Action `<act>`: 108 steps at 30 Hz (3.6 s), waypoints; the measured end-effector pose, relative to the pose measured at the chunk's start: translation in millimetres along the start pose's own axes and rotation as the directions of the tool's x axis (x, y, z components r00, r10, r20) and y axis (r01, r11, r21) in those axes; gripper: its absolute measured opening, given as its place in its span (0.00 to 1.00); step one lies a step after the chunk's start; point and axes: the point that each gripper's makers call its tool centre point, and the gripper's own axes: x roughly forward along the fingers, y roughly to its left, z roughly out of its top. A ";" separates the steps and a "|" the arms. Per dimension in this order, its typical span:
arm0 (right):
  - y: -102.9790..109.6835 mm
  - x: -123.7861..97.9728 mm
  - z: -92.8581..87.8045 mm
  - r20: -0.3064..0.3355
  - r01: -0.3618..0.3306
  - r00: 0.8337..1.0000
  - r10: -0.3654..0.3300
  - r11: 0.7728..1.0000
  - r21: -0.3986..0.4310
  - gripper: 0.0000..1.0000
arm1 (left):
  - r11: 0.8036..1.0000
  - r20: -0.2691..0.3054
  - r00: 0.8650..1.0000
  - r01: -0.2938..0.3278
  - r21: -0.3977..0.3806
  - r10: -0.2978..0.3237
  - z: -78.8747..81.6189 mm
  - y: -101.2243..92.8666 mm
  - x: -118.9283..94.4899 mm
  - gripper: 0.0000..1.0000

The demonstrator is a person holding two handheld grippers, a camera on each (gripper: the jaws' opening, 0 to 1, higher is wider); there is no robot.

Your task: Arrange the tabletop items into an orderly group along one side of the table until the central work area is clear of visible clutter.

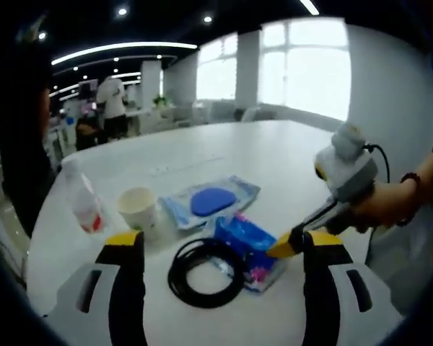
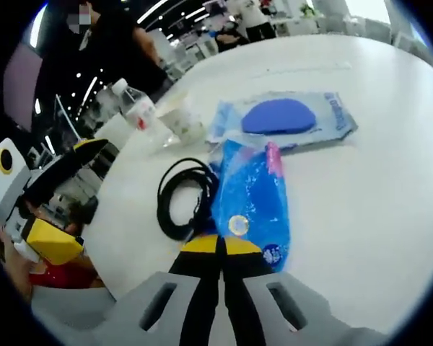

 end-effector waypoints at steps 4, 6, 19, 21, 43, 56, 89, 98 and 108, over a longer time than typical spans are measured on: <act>-4.7 -10.5 7.4 0.026 0.023 0.999 -0.021 0.998 -0.067 0.01 | 1.000 -0.001 1.000 -0.003 -0.009 0.003 -1.5 1.9 -0.1 0.85; -7.0 -17.7 12.0 0.054 0.037 0.998 -0.033 0.996 -0.077 0.01 | 1.000 -0.003 1.000 -0.011 -0.009 0.011 -2.4 3.4 -0.2 0.86; -24.2 -49.3 27.5 0.161 0.164 0.979 -0.128 0.956 -0.243 0.01 | 1.000 -0.021 1.000 0.013 -0.010 -0.013 -8.5 -2.8 2.6 0.81; -27.3 -51.2 27.3 0.162 0.186 0.976 -0.145 0.944 -0.274 0.01 | 1.000 -0.024 1.000 0.015 -0.006 -0.015 -9.3 -3.1 2.7 0.80; 16.2 -82.6 32.7 0.184 0.026 0.982 0.053 0.915 -0.403 0.01 | 0.998 -0.042 0.999 0.035 0.043 -0.033 -14.4 -10.3 8.4 0.67; 46.4 -87.3 19.0 0.130 -0.100 0.976 0.175 0.889 -0.447 0.01 | 1.000 -0.052 0.998 0.017 -0.011 -0.018 -20.9 -0.5 6.4 0.46; 53.1 -72.5 28.1 0.150 -0.102 0.972 0.179 0.905 -0.414 0.01 | 0.956 -0.074 0.996 -0.068 -0.284 0.049 -24.1 10.6 -0.8 0.00; 50.8 -65.4 39.1 0.217 -0.036 0.969 0.121 0.932 -0.361 0.05 | 0.908 -0.067 0.995 -0.098 -0.407 0.077 -27.6 19.0 -4.5 0.00; 31.0 -66.7 44.8 0.278 0.059 0.960 0.004 0.975 -0.216 0.45 | 0.851 -0.057 0.987 -0.160 -0.500 0.152 -29.7 35.9 -11.5 0.00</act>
